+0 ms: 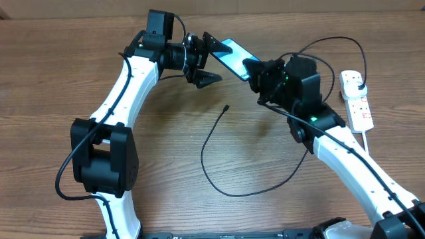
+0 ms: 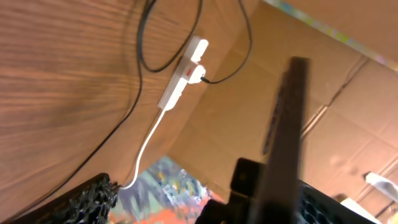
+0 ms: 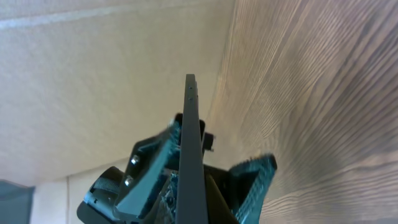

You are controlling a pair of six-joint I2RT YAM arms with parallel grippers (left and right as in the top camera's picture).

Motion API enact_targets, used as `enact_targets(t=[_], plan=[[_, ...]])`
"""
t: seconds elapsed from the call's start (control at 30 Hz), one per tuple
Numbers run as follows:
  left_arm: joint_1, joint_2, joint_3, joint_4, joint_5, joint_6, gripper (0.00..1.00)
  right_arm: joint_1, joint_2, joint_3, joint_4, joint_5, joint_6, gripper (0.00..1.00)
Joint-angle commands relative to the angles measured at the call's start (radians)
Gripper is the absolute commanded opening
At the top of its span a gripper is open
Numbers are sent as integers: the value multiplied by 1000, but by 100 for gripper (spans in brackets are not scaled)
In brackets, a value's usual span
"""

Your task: Plug charger to phone and switch on socket

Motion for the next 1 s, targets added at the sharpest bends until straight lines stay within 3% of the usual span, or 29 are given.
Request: enact_targets(t=[0.0,0.33,0.47,0.57,0.7,0.97], plan=[[-5,-4,18,23,23,-24,84,25,-27,26,21,52,102,4],[-6,-4,18,23,13,-51,63,32,5,26,24,42,236,4],[-6,-4,18,23,-1,-66,59,32,35,26,37,-11,305,4],[-6,-4,18,26,-1,-66,55,32,58,26,53,-21,308,3],[-6,-5,18,26,-5,-66,42,34,62,26,55,-21,308,4],[-6,-5,18,26,-26,-66,36,34,63,26,58,-19,308,4]])
